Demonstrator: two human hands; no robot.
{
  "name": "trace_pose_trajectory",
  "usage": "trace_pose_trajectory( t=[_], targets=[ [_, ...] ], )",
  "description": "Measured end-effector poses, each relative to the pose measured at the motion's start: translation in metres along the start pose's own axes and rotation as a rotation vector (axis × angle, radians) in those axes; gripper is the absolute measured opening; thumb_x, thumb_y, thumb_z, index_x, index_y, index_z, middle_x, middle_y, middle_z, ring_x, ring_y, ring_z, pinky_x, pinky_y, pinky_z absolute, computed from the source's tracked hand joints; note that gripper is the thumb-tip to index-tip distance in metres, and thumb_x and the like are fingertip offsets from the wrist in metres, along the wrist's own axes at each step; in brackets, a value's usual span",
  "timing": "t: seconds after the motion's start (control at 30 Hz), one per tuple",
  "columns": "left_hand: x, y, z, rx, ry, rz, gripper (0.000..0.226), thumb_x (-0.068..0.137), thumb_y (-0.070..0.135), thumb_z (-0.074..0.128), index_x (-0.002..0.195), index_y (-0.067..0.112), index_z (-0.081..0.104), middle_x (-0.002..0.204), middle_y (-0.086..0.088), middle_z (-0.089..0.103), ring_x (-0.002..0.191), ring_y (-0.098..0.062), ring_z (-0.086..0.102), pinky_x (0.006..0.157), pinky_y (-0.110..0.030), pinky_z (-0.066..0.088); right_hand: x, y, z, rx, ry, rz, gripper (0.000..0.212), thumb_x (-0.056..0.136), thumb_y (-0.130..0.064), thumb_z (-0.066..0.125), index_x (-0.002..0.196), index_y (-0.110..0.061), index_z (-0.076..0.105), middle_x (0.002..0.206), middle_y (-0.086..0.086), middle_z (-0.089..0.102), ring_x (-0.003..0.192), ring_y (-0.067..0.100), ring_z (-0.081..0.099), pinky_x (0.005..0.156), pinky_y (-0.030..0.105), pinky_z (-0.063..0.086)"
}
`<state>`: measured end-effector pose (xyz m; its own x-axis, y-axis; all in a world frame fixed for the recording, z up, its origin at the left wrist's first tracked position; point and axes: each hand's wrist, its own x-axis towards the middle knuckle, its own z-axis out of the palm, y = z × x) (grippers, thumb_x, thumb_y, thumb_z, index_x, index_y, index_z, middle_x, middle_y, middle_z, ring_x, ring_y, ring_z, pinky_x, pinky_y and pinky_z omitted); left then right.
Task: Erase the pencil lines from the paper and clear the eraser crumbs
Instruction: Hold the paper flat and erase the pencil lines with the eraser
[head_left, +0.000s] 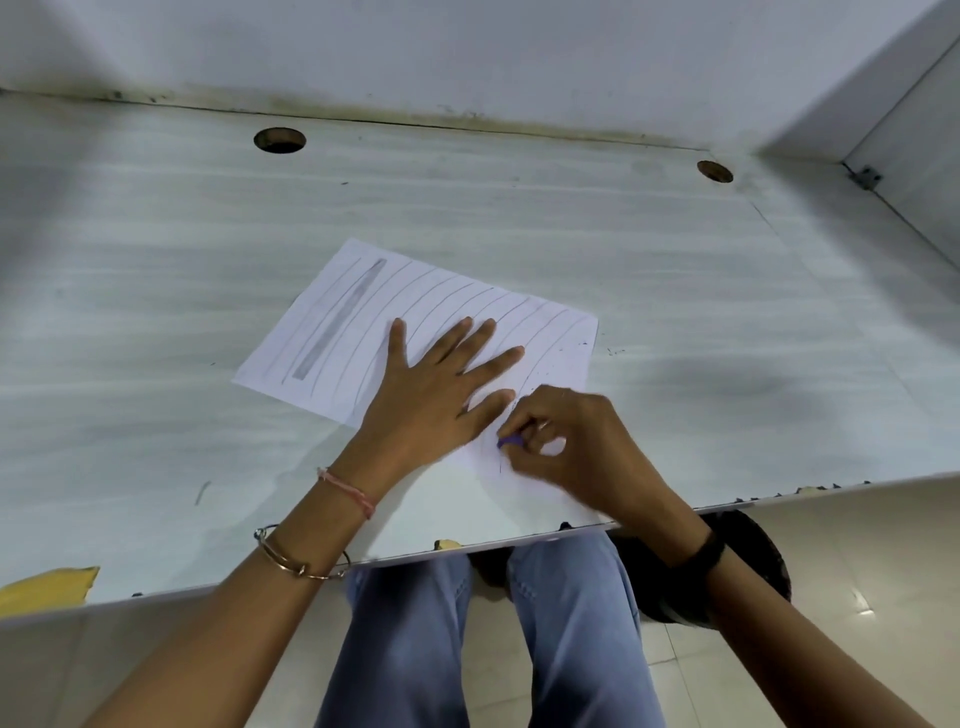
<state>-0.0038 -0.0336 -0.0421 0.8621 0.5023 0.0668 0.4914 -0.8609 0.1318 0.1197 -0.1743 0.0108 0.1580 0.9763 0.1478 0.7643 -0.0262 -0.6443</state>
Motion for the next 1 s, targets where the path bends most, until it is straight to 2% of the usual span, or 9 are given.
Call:
trace_pose_trajectory(
  t=[0.07,0.13,0.3,0.47,0.57,0.67,0.8,0.87,1.0],
  targets=[
    [0.0,0.001,-0.002,-0.015,-0.021,-0.002,0.06,0.092,0.067,-0.003,0.15,0.05,-0.007,0.162,0.012,-0.012,0.149,-0.01,-0.013,0.11,-0.065,-0.011,0.013,0.007,-0.004,-0.06,0.117,0.015,0.012,0.069,-0.004,0.074,0.076,-0.013,0.072,0.072,0.0,0.066,0.062,0.014,0.059,0.063,0.029,0.051],
    [0.0,0.001,-0.002,-0.026,-0.024,-0.005,0.061,0.092,0.068,-0.003,0.15,0.05,-0.006,0.162,0.012,-0.012,0.149,-0.009,-0.013,0.11,-0.065,-0.012,0.013,0.007,-0.003,-0.077,0.131,0.011,0.012,0.069,-0.003,0.074,0.077,-0.012,0.072,0.072,0.001,0.066,0.062,0.014,0.059,0.063,0.03,0.052],
    [0.001,0.0,0.001,-0.002,0.001,0.003,0.068,0.084,0.065,-0.014,0.15,0.05,-0.007,0.162,0.012,-0.01,0.149,-0.01,-0.011,0.109,-0.065,-0.013,-0.007,-0.011,0.0,-0.045,-0.116,-0.001,0.012,0.073,-0.006,0.074,0.082,-0.013,0.074,0.077,-0.001,0.068,0.066,0.014,0.062,0.066,0.028,0.053],
    [0.001,0.002,-0.002,-0.028,-0.015,-0.014,0.056,0.095,0.063,-0.003,0.15,0.051,-0.006,0.162,0.013,-0.012,0.148,-0.009,-0.013,0.11,-0.066,-0.012,0.017,0.001,-0.006,-0.102,0.098,0.0,0.011,0.07,-0.002,0.072,0.077,-0.01,0.072,0.071,0.004,0.066,0.062,0.019,0.061,0.066,0.04,0.053],
    [0.001,0.001,-0.001,-0.003,0.008,-0.002,0.066,0.086,0.061,-0.015,0.151,0.049,-0.006,0.162,0.012,-0.009,0.149,-0.01,-0.011,0.109,-0.065,-0.013,-0.004,-0.01,-0.002,-0.095,-0.041,-0.012,0.012,0.072,-0.004,0.073,0.08,-0.013,0.073,0.075,0.0,0.067,0.063,0.013,0.061,0.066,0.029,0.052],
    [0.0,0.001,-0.001,-0.005,0.009,-0.001,0.068,0.085,0.061,-0.017,0.151,0.049,-0.006,0.162,0.012,-0.009,0.149,-0.011,-0.01,0.109,-0.063,-0.015,-0.009,-0.015,-0.004,-0.055,-0.17,0.006,0.013,0.072,-0.005,0.074,0.082,-0.014,0.074,0.076,-0.001,0.068,0.066,0.013,0.061,0.066,0.024,0.052],
    [0.0,0.003,-0.003,-0.045,-0.019,-0.023,0.052,0.099,0.058,0.001,0.15,0.051,-0.004,0.162,0.013,-0.01,0.149,-0.008,-0.012,0.11,-0.065,-0.013,0.021,-0.001,-0.008,-0.111,0.046,0.038,0.01,0.07,-0.003,0.072,0.077,-0.01,0.073,0.072,0.002,0.068,0.065,0.015,0.061,0.068,0.035,0.053],
    [0.0,0.003,-0.002,-0.036,-0.011,-0.017,0.055,0.096,0.06,-0.003,0.15,0.05,-0.004,0.162,0.013,-0.009,0.149,-0.009,-0.012,0.109,-0.065,-0.013,0.017,-0.002,-0.005,-0.111,0.071,0.034,0.01,0.071,-0.003,0.071,0.077,-0.01,0.072,0.072,0.003,0.067,0.064,0.017,0.061,0.068,0.038,0.053],
    [-0.001,0.001,-0.001,-0.002,0.006,-0.004,0.067,0.085,0.061,-0.016,0.151,0.049,-0.005,0.163,0.012,-0.007,0.15,-0.011,-0.008,0.11,-0.064,-0.012,-0.013,-0.02,0.001,-0.035,-0.166,0.002,0.011,0.073,-0.006,0.074,0.082,-0.013,0.074,0.075,0.001,0.067,0.065,0.014,0.061,0.065,0.026,0.052]
  ],
)
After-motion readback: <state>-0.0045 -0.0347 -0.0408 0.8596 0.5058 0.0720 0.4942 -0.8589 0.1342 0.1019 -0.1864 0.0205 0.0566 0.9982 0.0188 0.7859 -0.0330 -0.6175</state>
